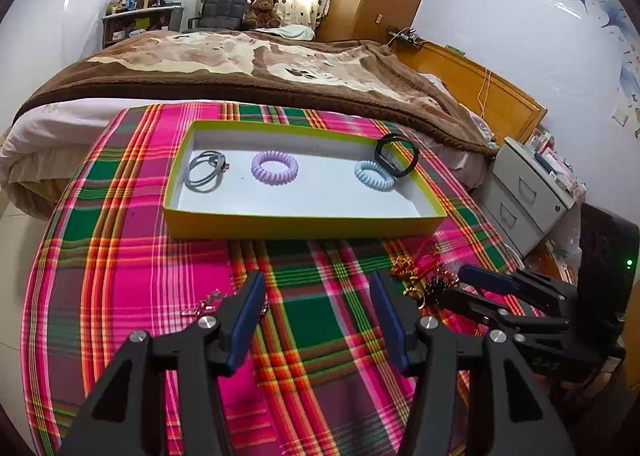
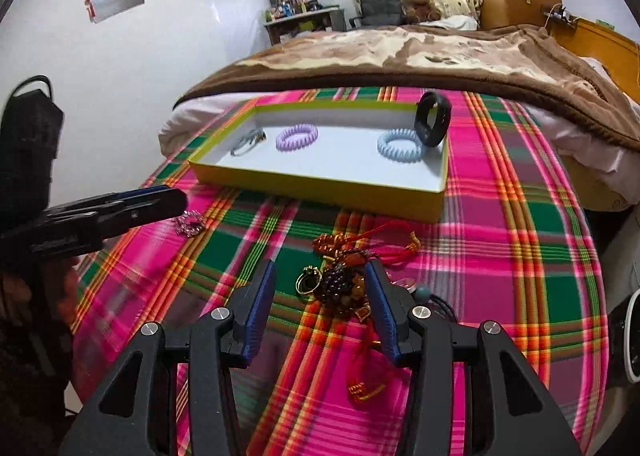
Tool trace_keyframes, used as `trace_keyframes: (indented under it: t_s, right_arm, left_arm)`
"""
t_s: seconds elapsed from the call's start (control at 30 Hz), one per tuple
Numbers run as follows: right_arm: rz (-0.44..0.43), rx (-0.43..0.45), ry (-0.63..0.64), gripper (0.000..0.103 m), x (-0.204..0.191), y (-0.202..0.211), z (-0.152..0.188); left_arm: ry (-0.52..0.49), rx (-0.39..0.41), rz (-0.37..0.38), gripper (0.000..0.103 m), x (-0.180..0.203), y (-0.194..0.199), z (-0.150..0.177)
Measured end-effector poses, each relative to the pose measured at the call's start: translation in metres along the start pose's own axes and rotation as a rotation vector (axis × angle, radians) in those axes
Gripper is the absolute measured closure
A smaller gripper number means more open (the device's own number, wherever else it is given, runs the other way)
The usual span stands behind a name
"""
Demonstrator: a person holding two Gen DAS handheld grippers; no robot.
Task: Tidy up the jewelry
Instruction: 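Grasp the dark beaded strand with the right tool while the left tool nears the gold ring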
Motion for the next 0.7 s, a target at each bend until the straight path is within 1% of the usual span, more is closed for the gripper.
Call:
trace_keyframes:
  t_s: [0.23,0.37,0.43,0.57,0.63,0.7]
  right_arm:
    - [0.079,-0.047,0.038,0.056,-0.004,-0.017,0.004]
    - [0.117,-0.074,0.086,0.057,-0.008,-0.022,0.007]
    - [0.13,-0.073,0.099,0.072,-0.01,-0.022,0.007]
    - [0.141,-0.074,0.111,0.074,-0.009,-0.021,0.007]
    - [0.16,-0.071,0.125,0.075,-0.01,-0.021,0.007]
    - [0.144,-0.05,0.114,0.077,-0.01,-0.016,0.006]
  left_arm:
    - [0.003,-0.012,0.021,0.047,0.002,-0.003,0.005]
    - [0.002,-0.018,0.031,0.047,0.003,-0.004,0.007]
    - [0.004,-0.018,0.03,0.047,0.003,-0.004,0.007]
    - [0.004,-0.019,0.025,0.047,0.003,-0.004,0.007]
    - [0.002,-0.021,0.022,0.047,0.004,-0.004,0.008]
    - [0.003,-0.022,0.021,0.047,0.004,-0.005,0.008]
Point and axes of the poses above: each gripper's, at about its wrist camera, not at the fingertips, and y roughly against the way its jaws point, x to its right, z to its underside, the point moved 2 cm from there along -y, roughly the way its jaws point, and after that the axes turned 7 degrees about -z, right-handed, at the moved point
